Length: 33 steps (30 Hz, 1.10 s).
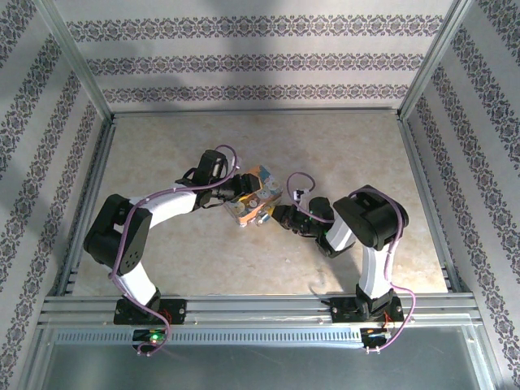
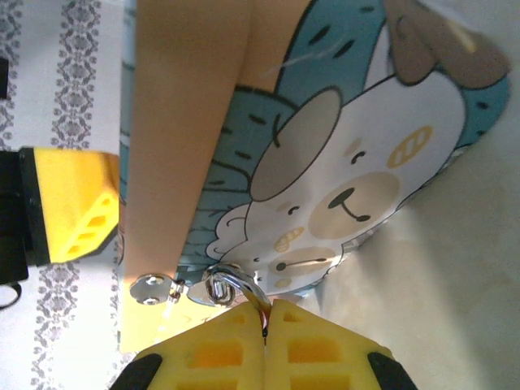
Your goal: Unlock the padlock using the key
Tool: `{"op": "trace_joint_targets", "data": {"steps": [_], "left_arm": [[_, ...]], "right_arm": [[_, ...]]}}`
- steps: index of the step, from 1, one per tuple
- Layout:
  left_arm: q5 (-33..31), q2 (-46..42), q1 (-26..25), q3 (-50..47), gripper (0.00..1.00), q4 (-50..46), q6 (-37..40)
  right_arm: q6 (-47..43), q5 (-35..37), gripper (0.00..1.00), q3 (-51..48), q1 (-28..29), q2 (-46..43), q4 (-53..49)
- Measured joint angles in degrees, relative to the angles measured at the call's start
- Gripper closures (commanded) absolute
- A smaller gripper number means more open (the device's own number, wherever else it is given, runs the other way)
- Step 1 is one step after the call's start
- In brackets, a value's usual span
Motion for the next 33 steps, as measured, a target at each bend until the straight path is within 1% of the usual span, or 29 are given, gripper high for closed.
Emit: {"op": "trace_joint_targets", "data": {"steps": [5, 11, 16, 20, 26, 29, 33], "left_arm": [[0.04, -0.50, 0.00, -1.40, 0.44, 2.47, -0.04], [0.00, -1.36, 0.00, -1.81, 0.40, 2.47, -0.02], [-0.76, -3.56, 0.00, -2.01, 0.36, -0.87, 0.13], [-1.66, -6.84, 0.07, -2.14, 0.33, -3.21, 0.94], [-4.39, -13.90, 1.44, -4.20, 0.30, -4.61, 2.78], [-6.97, -17.86, 2.54, -5.95, 0.28, -6.75, 4.39], [-10.95, -24.13, 4.26, -8.98, 0.26, -10.19, 6.97]], "right_arm": [[1.90, 2.40, 0.97, -0.13, 0.00, -1.68, -0.07], [2.69, 4.61, 0.99, -1.84, -0.85, -3.50, -0.20], [2.21, 5.25, 0.99, -5.11, -2.60, -6.71, -0.09], [0.55, 5.40, 1.00, -6.25, -3.41, -10.51, -2.95], [-4.83, 5.38, 1.00, -6.29, -4.17, -21.84, -13.88], [-9.14, 4.92, 1.00, -5.42, -4.55, -28.65, -22.84], [-15.98, 4.33, 1.00, -2.05, -4.52, -37.11, -38.05]]}}
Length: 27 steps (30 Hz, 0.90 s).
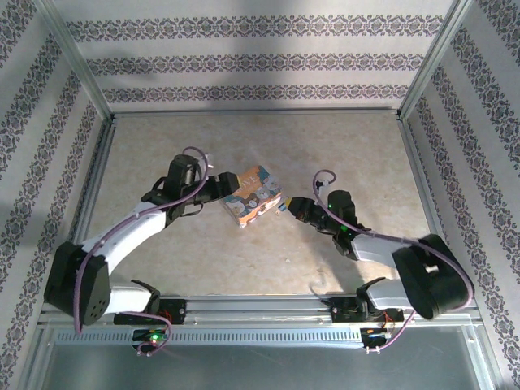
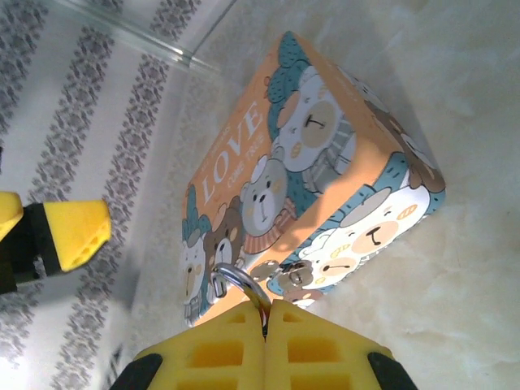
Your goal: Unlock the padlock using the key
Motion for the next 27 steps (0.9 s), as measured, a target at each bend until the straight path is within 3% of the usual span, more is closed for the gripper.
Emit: {"op": "trace_joint_targets", "data": {"steps": [7, 14, 20, 27], "left_arm": [[-9.68, -14.10, 2.95, -5.35, 0.17, -7.04, 4.48], [-20.96, -28.61, 3.69, -10.54, 0.00, -10.34, 7.89], [-29.29, -37.29, 4.00, -15.13, 0.01, -11.13, 9.57], [-34.07, -39.98, 4.00, -16.81, 0.01, -12.50, 10.69]], "right_arm": [[-13.20, -1.20, 1.00, 8.55, -0.02, -12.79, -26.93], [-21.00, -1.33, 1.00, 14.80, -0.02, -18.25, -49.48], [-24.59, -1.53, 1.00, 19.87, 0.00, -20.22, -64.89], [-26.36, -1.38, 1.00, 22.34, 1.38, -19.80, -76.15]]}}
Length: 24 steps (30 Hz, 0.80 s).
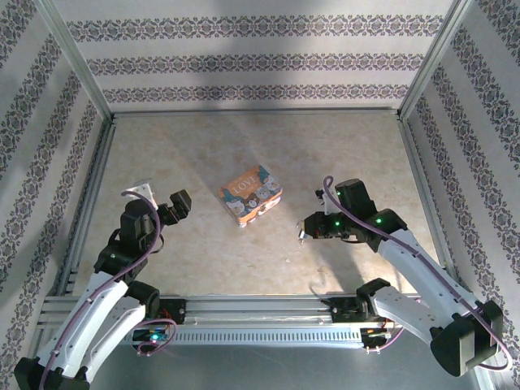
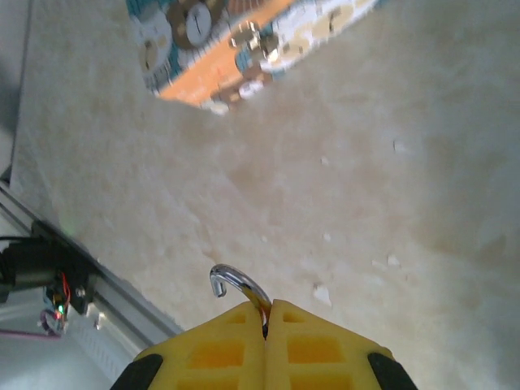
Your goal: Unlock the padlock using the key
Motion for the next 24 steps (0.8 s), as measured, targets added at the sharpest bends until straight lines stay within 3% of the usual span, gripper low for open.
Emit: {"op": "trace_joint_targets", "data": {"steps": [15, 24], "left_arm": [[-2.71, 0.00, 0.00, -0.07, 0.01, -0.50, 1.05], [-3.61, 0.00, 0.00, -0.07, 0.01, -0.52, 1.66]], "right_arm": [[0.09, 0.33, 1.00, 0.00, 4.81, 9.01, -3.08], [0.11, 0.07, 1.00, 0.20, 6.97, 20.48, 0.92]]}}
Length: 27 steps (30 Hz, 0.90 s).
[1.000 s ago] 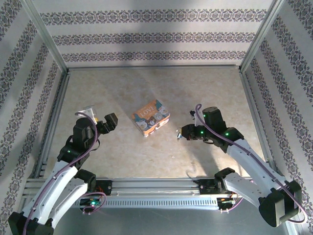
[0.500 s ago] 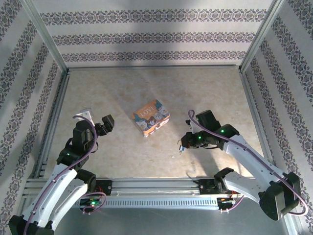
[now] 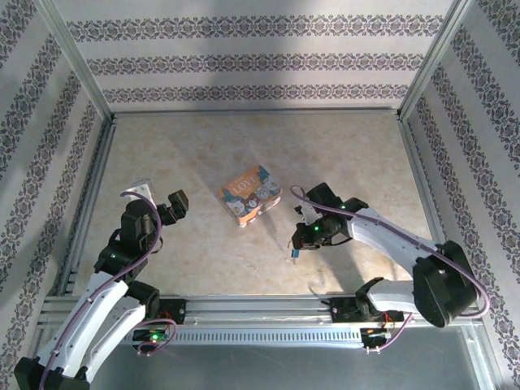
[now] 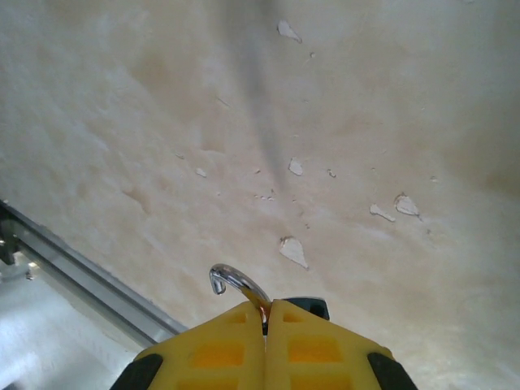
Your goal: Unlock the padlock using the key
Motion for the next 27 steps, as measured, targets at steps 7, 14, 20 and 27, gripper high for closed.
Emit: {"op": "trace_joint_targets", "data": {"steps": [7, 14, 20, 27], "left_arm": [[-0.37, 0.00, 0.02, 0.00, 0.01, -0.39, 0.02], [-0.39, 0.02, 0.02, 0.02, 0.01, -0.42, 0.04], [-0.39, 0.26, 0.20, 0.02, 0.01, -0.42, 0.02], [-0.61, 0.72, 0.37, 0.04, 0.01, -0.42, 0.04]], "right_arm": [[-0.17, -0.09, 1.00, 2.38, 2.34, 7.96, 3.48], [-0.61, -0.68, 0.96, 4.09, 2.60, 13.81, 6.54], [-1.68, -0.85, 0.85, 4.26, 2.69, 14.95, 7.23], [-2.86, -0.39, 0.72, 5.60, 2.69, 14.27, 6.64]]}}
